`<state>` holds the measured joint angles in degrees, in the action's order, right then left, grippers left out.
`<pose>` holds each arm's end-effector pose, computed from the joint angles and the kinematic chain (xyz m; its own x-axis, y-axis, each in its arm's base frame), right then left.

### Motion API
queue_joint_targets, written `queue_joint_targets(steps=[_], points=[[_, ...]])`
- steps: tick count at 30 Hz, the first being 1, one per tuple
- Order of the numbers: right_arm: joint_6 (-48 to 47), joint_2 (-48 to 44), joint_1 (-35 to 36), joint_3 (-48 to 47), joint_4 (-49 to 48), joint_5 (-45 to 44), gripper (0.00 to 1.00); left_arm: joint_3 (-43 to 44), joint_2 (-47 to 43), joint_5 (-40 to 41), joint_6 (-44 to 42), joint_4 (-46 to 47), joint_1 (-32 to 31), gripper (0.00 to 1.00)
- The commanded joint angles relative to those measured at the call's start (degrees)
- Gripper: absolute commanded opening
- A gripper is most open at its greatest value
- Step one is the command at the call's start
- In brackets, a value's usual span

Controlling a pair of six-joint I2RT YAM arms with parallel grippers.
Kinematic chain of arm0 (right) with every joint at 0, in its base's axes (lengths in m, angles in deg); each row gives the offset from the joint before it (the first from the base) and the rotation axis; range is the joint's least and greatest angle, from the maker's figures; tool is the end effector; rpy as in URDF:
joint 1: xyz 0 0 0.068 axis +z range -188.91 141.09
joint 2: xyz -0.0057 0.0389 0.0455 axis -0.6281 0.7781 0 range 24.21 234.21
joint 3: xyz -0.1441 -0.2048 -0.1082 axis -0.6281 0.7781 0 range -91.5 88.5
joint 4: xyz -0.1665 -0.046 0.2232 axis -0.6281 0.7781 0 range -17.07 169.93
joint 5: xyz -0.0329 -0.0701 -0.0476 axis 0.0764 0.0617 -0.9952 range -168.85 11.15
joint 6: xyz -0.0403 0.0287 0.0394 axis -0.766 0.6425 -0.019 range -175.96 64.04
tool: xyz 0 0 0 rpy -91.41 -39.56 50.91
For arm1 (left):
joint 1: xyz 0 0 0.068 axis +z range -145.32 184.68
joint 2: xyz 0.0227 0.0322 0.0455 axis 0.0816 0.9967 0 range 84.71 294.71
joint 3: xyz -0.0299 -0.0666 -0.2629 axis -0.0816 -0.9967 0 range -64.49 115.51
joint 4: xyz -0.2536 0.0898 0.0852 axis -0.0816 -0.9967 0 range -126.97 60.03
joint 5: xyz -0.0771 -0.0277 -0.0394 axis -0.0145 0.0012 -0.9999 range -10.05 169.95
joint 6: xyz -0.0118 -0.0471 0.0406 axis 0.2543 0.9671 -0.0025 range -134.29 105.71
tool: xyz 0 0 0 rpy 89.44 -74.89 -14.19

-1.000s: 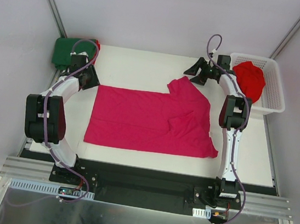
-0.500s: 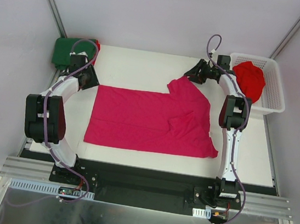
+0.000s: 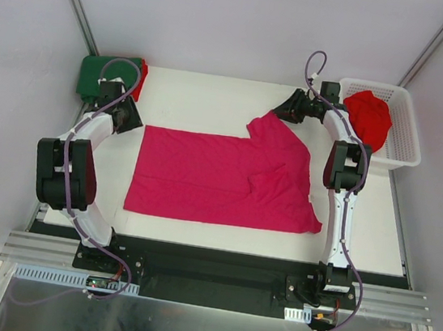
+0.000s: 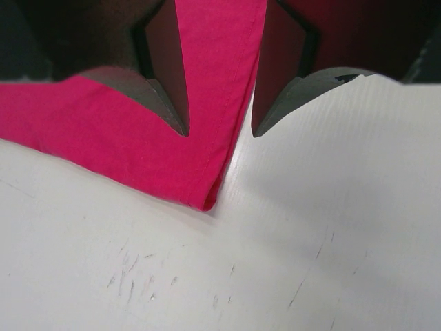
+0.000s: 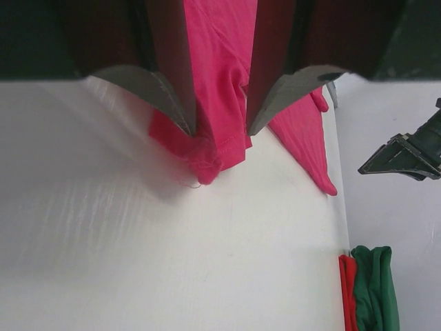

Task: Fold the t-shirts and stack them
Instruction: Grap the side of the flattened tshirt furthest away from the robot with both arms

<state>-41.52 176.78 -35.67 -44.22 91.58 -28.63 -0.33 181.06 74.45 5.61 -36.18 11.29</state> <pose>0.6050 0.0715 0.1354 -0.7607 0.1167 -0.6385 -0.4615 0.5945 0.6585 0.4010 0.0418 0.2084 -0.5666 -0.4067 -0.7166 -0.2476 0.9135 -0.3227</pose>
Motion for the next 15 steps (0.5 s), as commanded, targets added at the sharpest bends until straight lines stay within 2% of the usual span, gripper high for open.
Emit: queue_joint_targets(steps=[1, 2, 8, 15], points=[[-0.20, 0.36, 0.53, -0.08, -0.55, 1.46, 0.41, 1.23, -0.12, 0.22, -1.18, 1.39, 0.59, 0.41], [-0.20, 0.44, 0.62, -0.16, -0.29, 0.94, 0.47, 1.32, -0.03, 0.14, -1.18, 1.38, 0.68, 0.41], [-0.20, 0.71, 0.89, 0.28, 1.56, -3.36, 0.56, 1.67, 0.06, -0.13, -0.83, 1.47, 0.77, 0.40], [1.12, 0.80, 0.80, 0.10, 3.14, -9.69, 0.56, 1.67, 0.24, -0.22, -0.74, 1.39, 0.86, 0.40]])
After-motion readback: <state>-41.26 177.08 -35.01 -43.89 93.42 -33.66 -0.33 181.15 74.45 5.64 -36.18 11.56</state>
